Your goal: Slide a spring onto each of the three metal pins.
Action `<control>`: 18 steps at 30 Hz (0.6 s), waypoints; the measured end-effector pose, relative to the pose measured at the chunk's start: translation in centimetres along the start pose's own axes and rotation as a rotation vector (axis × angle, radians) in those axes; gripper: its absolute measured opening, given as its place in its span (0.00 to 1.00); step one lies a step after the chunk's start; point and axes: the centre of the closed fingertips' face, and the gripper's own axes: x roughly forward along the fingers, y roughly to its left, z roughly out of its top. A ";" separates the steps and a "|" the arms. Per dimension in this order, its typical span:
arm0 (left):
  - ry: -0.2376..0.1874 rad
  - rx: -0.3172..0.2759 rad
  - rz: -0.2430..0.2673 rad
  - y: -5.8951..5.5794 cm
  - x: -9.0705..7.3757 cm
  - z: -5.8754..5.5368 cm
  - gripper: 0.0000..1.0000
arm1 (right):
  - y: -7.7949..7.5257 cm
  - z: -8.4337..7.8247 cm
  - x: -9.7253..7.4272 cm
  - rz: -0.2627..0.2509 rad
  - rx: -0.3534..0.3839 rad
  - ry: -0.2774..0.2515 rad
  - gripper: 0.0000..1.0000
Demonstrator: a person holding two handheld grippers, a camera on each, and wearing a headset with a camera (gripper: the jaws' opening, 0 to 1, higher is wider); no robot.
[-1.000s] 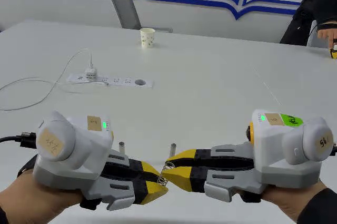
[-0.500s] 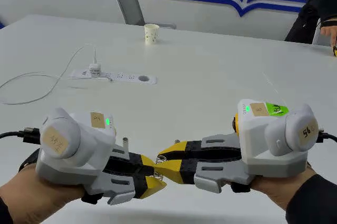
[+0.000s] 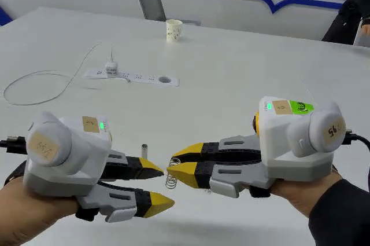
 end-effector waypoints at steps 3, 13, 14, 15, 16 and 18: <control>-0.009 -0.019 0.023 0.4 -0.4 -0.2 0.44 | -0.2 0.1 0.1 -0.002 -0.005 0.000 0.11; -0.045 -0.075 0.075 1.0 -2.5 -0.8 0.60 | -1.4 0.8 0.9 -0.009 -0.011 -0.007 0.11; -0.050 -0.080 0.084 1.2 -2.8 -0.9 0.62 | -1.6 0.9 1.0 -0.013 -0.013 -0.008 0.11; -0.053 -0.087 0.090 1.3 -3.0 -0.9 0.64 | -1.7 1.0 1.1 -0.014 -0.015 -0.009 0.11; -0.056 -0.092 0.097 1.4 -3.3 -1.0 0.65 | -1.9 1.1 1.2 -0.014 -0.016 -0.010 0.11; -0.060 -0.096 0.116 1.6 -3.8 -1.2 0.66 | -2.1 1.3 1.6 -0.017 -0.023 -0.011 0.11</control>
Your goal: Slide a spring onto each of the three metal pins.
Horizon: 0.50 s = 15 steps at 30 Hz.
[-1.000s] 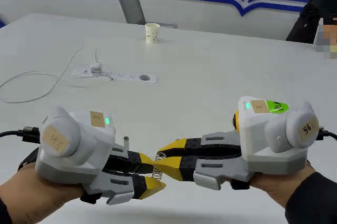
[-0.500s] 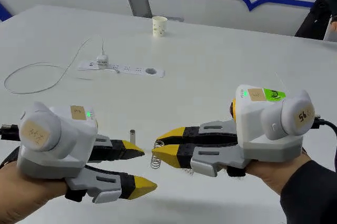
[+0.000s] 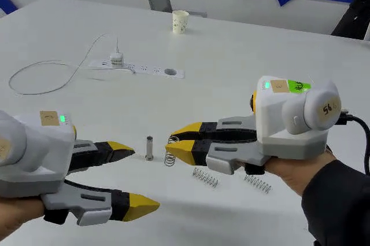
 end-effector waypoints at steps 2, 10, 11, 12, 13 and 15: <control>-0.007 -0.008 0.019 0.3 -0.4 -0.1 0.68 | -0.4 0.1 0.4 -0.002 -0.002 -0.001 0.11; -0.050 -0.064 0.079 0.9 -1.3 -0.4 0.70 | -2.1 0.6 1.9 -0.038 -0.015 -0.002 0.11; -0.052 -0.070 0.083 0.9 -1.4 -0.5 0.70 | -2.6 0.7 2.2 -0.049 -0.018 -0.003 0.11; -0.053 -0.073 0.087 0.9 -1.4 -0.5 0.70 | -2.9 0.7 2.3 -0.056 -0.019 -0.001 0.11; -0.053 -0.075 0.092 0.9 -1.4 -0.6 0.70 | -3.2 0.7 2.5 -0.061 -0.019 -0.003 0.11; -0.054 -0.077 0.097 0.9 -1.4 -0.7 0.71 | -3.8 0.7 2.8 -0.074 -0.015 -0.005 0.11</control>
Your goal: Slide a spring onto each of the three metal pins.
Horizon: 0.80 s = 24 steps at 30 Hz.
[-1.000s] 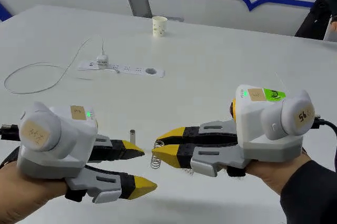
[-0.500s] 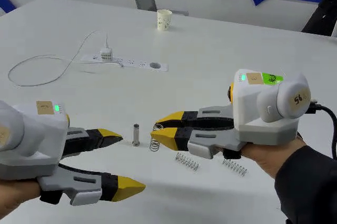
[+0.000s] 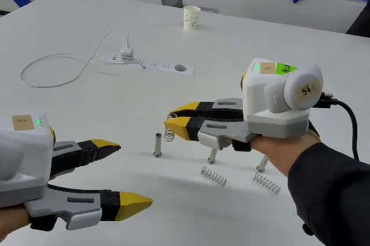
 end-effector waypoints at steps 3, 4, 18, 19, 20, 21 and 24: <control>-0.001 -0.004 0.002 -0.2 0.1 -0.1 0.71 | -0.8 -0.2 0.9 -0.017 0.006 0.001 0.11; 0.001 -0.003 0.002 -0.2 0.2 -0.2 0.71 | -0.9 -0.3 1.2 -0.018 0.007 0.003 0.11; 0.004 -0.016 -0.009 -0.9 0.9 -0.7 0.70 | -2.5 -2.5 4.0 -0.057 0.026 0.044 0.11; 0.004 -0.017 -0.008 -0.9 0.9 -0.8 0.70 | -2.6 -2.7 4.1 -0.059 0.024 0.049 0.11; 0.004 -0.018 -0.009 -0.9 0.9 -0.8 0.70 | -2.6 -2.8 4.2 -0.057 0.026 0.049 0.11; 0.005 -0.020 -0.010 -0.9 1.0 -0.8 0.70 | -2.6 -2.9 4.3 -0.060 0.027 0.049 0.11; 0.007 -0.021 -0.010 -0.9 1.1 -0.9 0.70 | -2.7 -3.2 4.6 -0.061 0.028 0.055 0.11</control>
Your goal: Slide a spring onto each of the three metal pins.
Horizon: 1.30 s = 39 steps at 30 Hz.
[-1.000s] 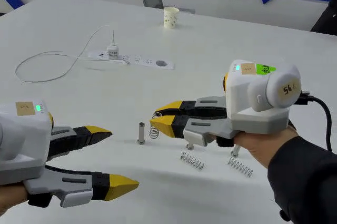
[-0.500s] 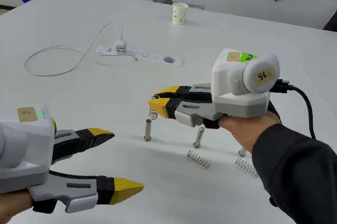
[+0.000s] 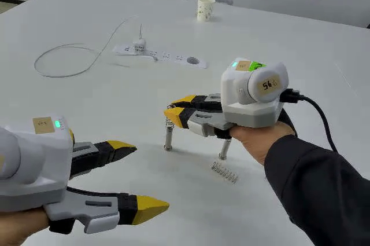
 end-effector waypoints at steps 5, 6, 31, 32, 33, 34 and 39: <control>0.001 -0.004 0.001 0.0 0.0 -0.1 0.70 | -0.2 -0.5 0.3 -0.009 0.006 0.010 0.11; 0.001 -0.004 0.001 0.0 0.0 -0.1 0.69 | -0.2 -0.6 0.3 -0.013 0.005 0.013 0.11; 0.013 -0.011 -0.002 0.0 -0.1 -0.5 0.69 | 0.2 -3.6 1.8 -0.020 0.034 0.082 0.12; 0.012 -0.012 -0.001 0.1 -0.1 -0.4 0.69 | 0.2 -3.9 1.8 -0.021 0.035 0.089 0.12; 0.010 -0.012 -0.001 0.1 -0.1 -0.4 0.69 | 0.2 -4.1 1.8 -0.022 0.036 0.093 0.12; 0.010 -0.013 0.000 0.1 -0.1 -0.4 0.69 | 0.2 -4.2 1.9 -0.022 0.037 0.099 0.12; 0.009 -0.019 0.001 0.1 -0.1 -0.4 0.69 | 0.3 -4.7 2.1 -0.025 0.036 0.120 0.12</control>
